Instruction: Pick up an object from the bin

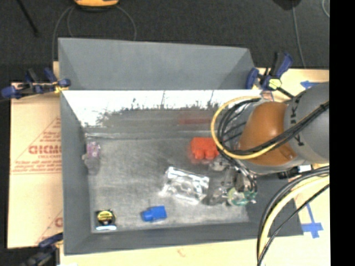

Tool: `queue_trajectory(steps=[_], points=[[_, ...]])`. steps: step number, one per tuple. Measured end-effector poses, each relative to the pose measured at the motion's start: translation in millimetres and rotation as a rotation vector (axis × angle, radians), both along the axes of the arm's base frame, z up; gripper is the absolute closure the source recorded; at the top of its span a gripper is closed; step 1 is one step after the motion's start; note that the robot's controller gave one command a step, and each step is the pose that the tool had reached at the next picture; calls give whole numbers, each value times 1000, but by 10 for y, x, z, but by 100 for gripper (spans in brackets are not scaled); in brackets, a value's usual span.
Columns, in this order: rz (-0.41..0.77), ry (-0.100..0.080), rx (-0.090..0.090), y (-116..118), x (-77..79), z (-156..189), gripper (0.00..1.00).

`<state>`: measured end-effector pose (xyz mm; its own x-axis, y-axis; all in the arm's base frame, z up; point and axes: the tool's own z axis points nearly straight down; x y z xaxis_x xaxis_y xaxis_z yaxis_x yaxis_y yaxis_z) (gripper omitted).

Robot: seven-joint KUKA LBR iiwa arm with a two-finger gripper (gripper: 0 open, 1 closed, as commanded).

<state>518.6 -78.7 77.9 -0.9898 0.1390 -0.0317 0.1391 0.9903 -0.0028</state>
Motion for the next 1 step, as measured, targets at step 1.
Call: queue_trajectory(steps=[1], points=[[-1,12,-1,380,-40,-5,0]])
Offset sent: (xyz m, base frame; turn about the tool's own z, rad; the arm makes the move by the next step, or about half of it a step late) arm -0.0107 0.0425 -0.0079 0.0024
